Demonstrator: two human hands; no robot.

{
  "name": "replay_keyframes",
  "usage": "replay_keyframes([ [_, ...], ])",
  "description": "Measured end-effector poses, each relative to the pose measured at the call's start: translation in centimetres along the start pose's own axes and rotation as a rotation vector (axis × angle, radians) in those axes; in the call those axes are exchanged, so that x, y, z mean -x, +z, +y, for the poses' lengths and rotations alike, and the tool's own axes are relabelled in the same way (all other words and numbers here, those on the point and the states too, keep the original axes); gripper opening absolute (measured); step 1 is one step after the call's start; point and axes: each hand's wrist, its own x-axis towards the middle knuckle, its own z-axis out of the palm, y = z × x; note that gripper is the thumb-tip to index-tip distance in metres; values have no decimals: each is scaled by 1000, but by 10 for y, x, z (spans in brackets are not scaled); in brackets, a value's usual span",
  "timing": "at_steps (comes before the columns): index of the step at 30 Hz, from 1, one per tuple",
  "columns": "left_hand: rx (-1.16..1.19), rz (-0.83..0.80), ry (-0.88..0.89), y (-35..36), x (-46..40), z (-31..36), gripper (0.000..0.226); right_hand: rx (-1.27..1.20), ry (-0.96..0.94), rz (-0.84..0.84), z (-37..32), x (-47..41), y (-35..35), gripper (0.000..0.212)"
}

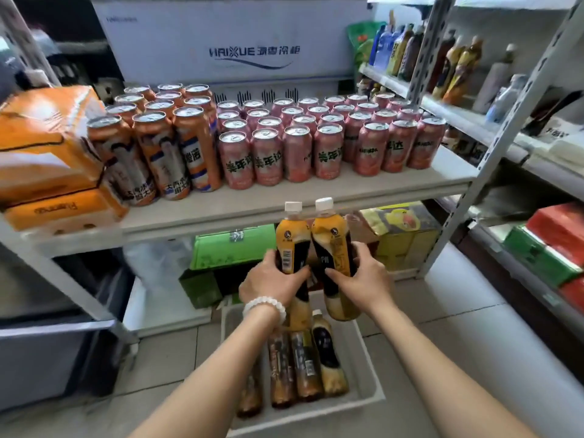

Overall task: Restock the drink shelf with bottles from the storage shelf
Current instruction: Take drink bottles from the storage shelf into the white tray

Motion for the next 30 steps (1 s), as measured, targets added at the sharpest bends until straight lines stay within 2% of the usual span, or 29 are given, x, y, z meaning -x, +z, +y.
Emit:
replay_keyframes([
  [5, -36, -87, -89, 38, 1, -52, 44, 41, 79, -142, 30, 17, 46, 63],
  [13, 70, -272, -347, 112, -6, -135, 62, 19, 276, -354, 81, 34, 130, 54],
  [18, 17, -367, -493, 140, -10, -168, 67, 45, 401, -448, 118, 40, 182, 55],
  [21, -53, -418, -506, 156, -21, -179, 69, 129, 443, -459, 120, 36, 192, 48],
  [25, -110, -473, -474, 177, -35, -181, 64, 171, 510, -447, 131, 26, 200, 53],
  [30, -137, -499, -475, 190, -42, -176, 69, 147, 557, -438, 147, 17, 208, 78],
])
